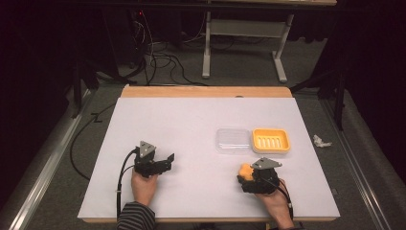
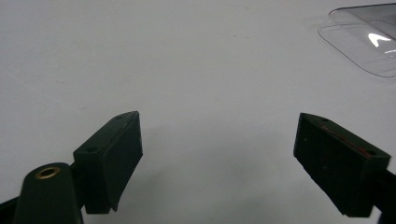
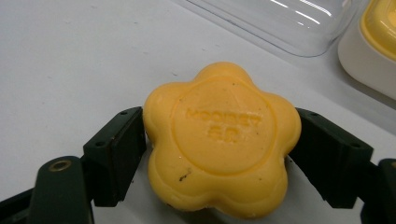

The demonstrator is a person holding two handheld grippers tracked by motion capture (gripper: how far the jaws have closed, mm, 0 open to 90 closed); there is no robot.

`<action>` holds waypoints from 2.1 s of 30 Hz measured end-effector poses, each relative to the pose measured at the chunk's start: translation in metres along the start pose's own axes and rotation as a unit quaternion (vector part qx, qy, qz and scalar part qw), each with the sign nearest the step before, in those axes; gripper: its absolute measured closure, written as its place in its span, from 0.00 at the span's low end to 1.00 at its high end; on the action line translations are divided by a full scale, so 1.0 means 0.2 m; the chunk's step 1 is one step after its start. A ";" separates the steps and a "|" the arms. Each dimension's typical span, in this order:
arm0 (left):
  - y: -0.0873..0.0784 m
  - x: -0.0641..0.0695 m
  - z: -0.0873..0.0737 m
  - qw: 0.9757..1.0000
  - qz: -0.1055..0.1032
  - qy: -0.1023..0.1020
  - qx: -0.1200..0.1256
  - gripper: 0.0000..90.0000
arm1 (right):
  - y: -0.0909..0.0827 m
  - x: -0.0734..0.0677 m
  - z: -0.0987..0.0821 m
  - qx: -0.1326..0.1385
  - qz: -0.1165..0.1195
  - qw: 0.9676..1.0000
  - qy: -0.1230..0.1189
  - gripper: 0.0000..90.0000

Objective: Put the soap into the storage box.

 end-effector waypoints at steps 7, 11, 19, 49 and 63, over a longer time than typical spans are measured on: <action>0.00 0.00 0.00 1.000 0.000 0.000 0.001 0.18 | -0.01 0.00 -0.01 0.008 0.000 1.000 -0.006 0.28; 0.00 0.00 0.00 1.000 0.001 -0.001 0.001 0.18 | -0.01 0.01 -0.01 0.013 0.004 1.000 -0.008 0.28; 0.00 0.00 0.00 1.000 0.001 -0.001 0.000 0.18 | -0.01 0.01 -0.01 0.015 0.010 1.000 -0.010 0.29; 0.00 0.00 0.00 1.000 0.002 -0.005 0.003 0.18 | -0.15 0.10 0.02 0.078 0.003 0.997 0.005 0.29; 0.00 0.00 0.00 1.000 0.003 -0.002 0.002 0.18 | -0.21 0.16 0.02 0.088 0.001 0.996 0.024 0.29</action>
Point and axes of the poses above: each handheld gripper's, and its own axes: y roughly forward along the jaws, z roughly out of its top, x roughly to its right, the point moved 4 cm from there along y, roughly forward along the jaws, and after that the axes turned 2 degrees about -z, right-handed, at the moved point
